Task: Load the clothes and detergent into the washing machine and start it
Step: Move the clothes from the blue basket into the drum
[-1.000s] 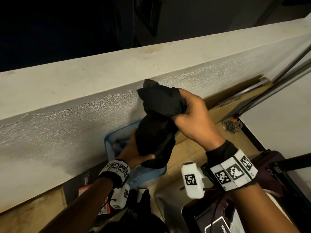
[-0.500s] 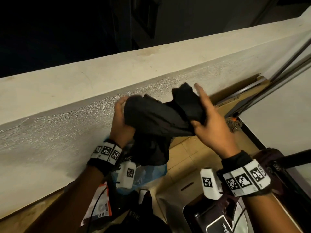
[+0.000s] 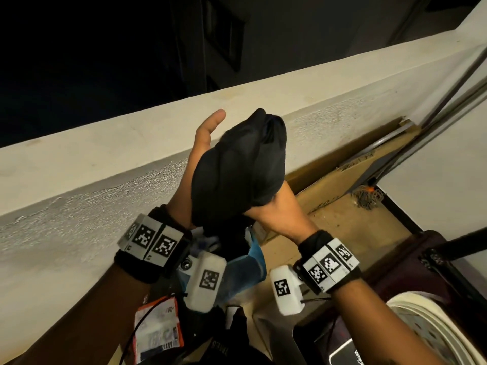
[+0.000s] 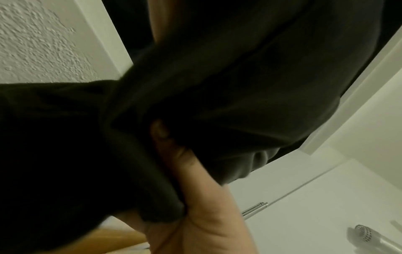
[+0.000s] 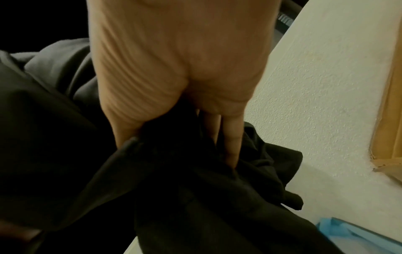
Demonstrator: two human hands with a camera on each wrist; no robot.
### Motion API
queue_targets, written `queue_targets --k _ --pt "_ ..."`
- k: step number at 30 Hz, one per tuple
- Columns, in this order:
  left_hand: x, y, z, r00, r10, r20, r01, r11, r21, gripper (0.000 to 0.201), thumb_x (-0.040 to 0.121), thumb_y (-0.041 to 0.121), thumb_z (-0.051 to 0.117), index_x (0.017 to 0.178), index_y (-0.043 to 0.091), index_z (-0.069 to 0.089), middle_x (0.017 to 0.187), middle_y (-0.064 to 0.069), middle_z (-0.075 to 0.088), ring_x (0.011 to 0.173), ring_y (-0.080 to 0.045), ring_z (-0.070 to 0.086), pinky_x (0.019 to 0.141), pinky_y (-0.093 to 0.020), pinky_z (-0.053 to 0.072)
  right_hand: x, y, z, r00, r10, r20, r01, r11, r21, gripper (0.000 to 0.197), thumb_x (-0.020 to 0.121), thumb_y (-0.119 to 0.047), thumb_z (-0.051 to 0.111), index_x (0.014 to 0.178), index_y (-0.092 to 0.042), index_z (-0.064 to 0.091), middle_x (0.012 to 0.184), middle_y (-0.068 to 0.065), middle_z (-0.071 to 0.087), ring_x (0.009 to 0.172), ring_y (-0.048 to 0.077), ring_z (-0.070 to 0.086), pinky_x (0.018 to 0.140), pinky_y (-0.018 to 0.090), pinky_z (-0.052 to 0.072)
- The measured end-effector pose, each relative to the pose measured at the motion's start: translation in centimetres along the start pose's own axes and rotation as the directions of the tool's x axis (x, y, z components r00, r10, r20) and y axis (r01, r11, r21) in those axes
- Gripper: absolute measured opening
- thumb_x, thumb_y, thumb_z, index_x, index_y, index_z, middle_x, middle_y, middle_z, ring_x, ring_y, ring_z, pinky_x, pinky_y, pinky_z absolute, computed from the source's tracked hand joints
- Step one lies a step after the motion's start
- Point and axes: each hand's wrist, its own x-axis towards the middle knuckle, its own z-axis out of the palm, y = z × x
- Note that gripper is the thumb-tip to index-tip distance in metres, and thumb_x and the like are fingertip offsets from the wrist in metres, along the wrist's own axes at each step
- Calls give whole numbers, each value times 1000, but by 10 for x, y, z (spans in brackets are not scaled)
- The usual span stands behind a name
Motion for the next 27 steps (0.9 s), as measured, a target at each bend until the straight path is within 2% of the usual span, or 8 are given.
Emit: queue_targets --k 5,8,11,13,16,19,22,27 --pt "0 17 -8 987 46 -155 -63 992 -110 73 91 23 62 151 26 21 86 -7 64 83 -18 65 78 -26 54 0 -14 -18 979 -8 -202 34 991 127 21 75 19 74 69 5 60 65 -5 69 68 -4 57 60 16 46" --pt "-18 -10 -28 966 140 -216 -113 984 136 92 80 21 74 151 17 16 110 15 63 104 -8 61 94 -28 49 0 -47 -44 953 -80 -292 118 987 114 18 76 18 74 86 21 60 93 37 69 85 14 60 71 29 48" --pt "-47 -75 -27 983 -104 -152 144 948 283 117 61 3 90 149 5 13 122 18 54 109 13 56 98 -20 48 -2 -77 -69 931 -152 -332 190 978 84 31 75 13 74 96 26 55 101 47 59 96 32 67 77 44 55" --pt "-66 -118 -14 945 -318 -81 325 873 364 127 52 17 97 150 18 16 129 13 52 112 11 55 98 -15 46 -8 -93 -75 931 -164 -325 196 978 69 36 74 12 76 102 24 56 106 45 60 107 48 63 84 62 54" --pt "-72 -146 6 895 -443 -44 414 792 449 82 59 35 94 127 31 48 122 13 63 111 -2 61 102 -32 49 -19 -109 -79 927 -172 -333 194 980 35 32 75 13 77 103 17 61 103 34 68 103 41 66 86 59 54" --pt "-59 -140 6 922 -361 -140 375 742 556 39 76 2 79 101 19 54 110 -9 65 103 -24 63 92 -27 50 -33 -109 -93 905 -239 -353 231 971 -64 23 75 11 77 93 1 66 86 11 75 87 14 69 76 41 58" --pt "-44 -121 -10 938 -245 -245 328 855 401 68 71 -19 69 128 10 48 106 -5 62 97 -10 64 81 -11 51 -48 -94 -114 886 -267 -379 201 958 -205 18 82 2 75 98 -1 67 91 17 71 88 12 63 72 40 54" --pt "-31 -70 -5 937 -67 -342 90 995 52 78 75 -27 63 133 22 46 86 -6 72 83 -23 68 77 -39 57 -63 -50 -116 956 -145 -257 -71 732 -677 33 81 -14 61 111 -26 65 98 7 70 94 27 66 69 43 54"
